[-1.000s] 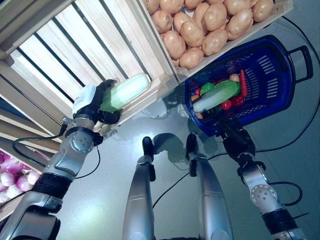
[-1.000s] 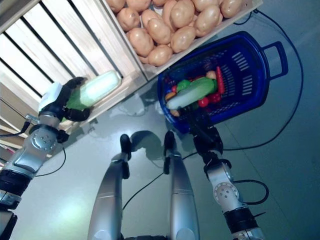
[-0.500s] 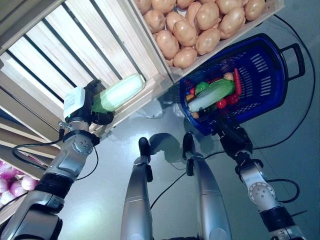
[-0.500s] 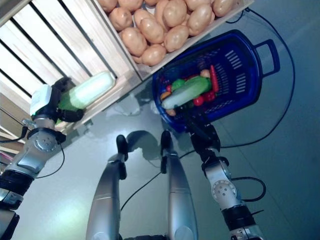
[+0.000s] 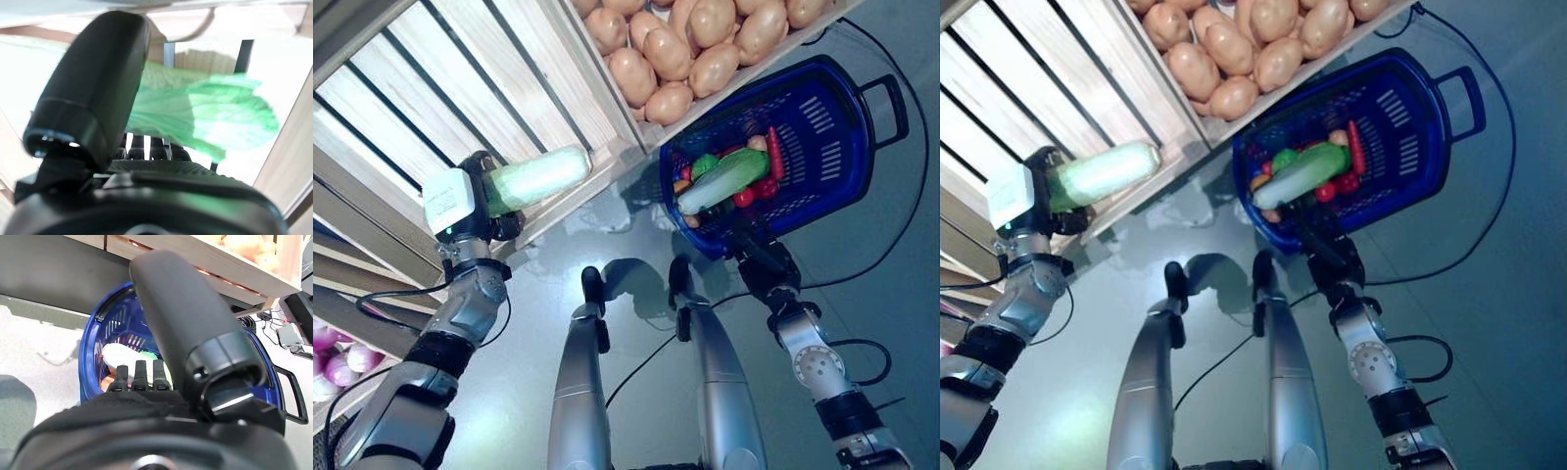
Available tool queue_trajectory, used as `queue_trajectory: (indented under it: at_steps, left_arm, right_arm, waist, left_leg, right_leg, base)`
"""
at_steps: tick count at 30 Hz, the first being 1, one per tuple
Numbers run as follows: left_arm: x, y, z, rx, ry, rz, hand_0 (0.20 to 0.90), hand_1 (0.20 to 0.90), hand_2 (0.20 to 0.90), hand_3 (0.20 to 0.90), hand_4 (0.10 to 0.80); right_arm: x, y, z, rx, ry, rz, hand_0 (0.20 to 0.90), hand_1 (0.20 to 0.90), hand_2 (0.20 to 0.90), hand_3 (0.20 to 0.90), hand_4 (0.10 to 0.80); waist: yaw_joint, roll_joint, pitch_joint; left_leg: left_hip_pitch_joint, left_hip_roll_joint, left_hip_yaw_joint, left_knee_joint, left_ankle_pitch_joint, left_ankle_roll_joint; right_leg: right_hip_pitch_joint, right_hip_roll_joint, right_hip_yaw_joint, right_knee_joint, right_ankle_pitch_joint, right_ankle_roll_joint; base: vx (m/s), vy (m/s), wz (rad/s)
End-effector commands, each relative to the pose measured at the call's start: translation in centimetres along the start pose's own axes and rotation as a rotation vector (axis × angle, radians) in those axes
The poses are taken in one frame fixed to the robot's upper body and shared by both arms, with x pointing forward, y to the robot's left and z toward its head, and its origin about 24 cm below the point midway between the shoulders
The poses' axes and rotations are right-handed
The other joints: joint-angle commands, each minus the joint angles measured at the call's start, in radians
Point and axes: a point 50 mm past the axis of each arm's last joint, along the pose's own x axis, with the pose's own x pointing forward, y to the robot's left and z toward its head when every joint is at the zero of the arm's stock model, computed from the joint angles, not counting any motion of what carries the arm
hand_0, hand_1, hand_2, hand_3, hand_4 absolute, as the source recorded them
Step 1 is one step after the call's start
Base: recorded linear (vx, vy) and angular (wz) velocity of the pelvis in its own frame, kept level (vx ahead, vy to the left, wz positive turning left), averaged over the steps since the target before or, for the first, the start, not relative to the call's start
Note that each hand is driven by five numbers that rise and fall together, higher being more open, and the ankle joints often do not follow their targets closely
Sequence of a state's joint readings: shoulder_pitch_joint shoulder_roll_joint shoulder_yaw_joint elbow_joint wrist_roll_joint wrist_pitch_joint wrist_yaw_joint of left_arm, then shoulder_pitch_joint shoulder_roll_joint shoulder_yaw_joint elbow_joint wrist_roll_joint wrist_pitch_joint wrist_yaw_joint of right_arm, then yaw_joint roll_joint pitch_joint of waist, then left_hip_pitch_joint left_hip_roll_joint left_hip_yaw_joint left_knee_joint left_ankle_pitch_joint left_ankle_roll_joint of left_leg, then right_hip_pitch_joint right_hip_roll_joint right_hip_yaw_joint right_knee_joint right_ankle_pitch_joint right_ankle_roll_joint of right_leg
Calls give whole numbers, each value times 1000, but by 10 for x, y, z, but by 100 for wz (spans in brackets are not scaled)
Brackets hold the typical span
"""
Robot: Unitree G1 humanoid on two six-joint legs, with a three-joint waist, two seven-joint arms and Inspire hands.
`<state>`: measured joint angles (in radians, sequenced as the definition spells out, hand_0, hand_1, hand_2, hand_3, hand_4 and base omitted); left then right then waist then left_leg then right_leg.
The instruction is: Put vegetables into the basket
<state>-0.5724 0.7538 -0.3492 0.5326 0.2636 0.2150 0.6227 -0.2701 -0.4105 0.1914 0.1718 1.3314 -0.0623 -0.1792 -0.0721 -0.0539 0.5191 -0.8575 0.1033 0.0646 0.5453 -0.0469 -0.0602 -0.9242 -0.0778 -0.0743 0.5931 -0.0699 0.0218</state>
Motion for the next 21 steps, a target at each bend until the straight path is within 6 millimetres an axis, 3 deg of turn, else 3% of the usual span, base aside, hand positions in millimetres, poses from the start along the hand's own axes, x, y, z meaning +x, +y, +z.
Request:
queue_trajectory:
  at_steps: [1, 3, 11, 12, 21]
  left_arm:
    - [20, 34, -3, 47, 15, 193, 300, 300, 300, 300, 400]
    - [18, 30, -5, 56, 19, 188, 300, 300, 300, 300, 400]
    - [17, 29, -4, 59, 16, 204, 300, 300, 300, 300, 400]
    - [19, 32, -2, 46, 12, 220, 300, 300, 300, 300, 400]
    - [17, 48, 14, -224, -124, 320, 300, 300, 300, 300, 400]
  right_arm:
    - [-6, 17, 18, -45, -85, 78, 900, 900, 900, 900, 800]
    - [-6, 16, 16, -45, -81, 70, 900, 900, 900, 900, 800]
    - [-6, 19, 16, -41, -86, 67, 900, 900, 900, 900, 800]
    - [-4, 22, 18, -41, -94, 75, 900, 900, 900, 900, 800]
    - [-7, 18, 17, -63, -105, 65, 900, 900, 900, 900, 800]
  waist:
    - [3, 4, 1]
    - [2, 2, 1]
    - [3, 5, 1]
    - [4, 6, 1]
    - [8, 7, 1]
  left_leg:
    - [-23, -16, 6, -52, 62, 7]
    - [1, -19, 0, -41, 30, 1]
    - [0, -20, -2, -37, 26, 0]
    - [-21, -19, 3, -49, 57, 6]
    - [31, -24, 6, -73, 58, 3]
  right_leg:
    - [47, -14, -17, -2, -10, 17]
    - [70, -12, -12, 11, -38, 23]
    - [69, -15, -9, 14, -39, 26]
    - [47, -15, -13, 3, -10, 20]
    - [101, -13, -12, -30, -6, 22]
  base:
    - [0, 0, 0]
    - [73, -8, 0]
    - [-1, 0, 0]
    - [-85, 10, 2]
    - [-9, 1, 0]
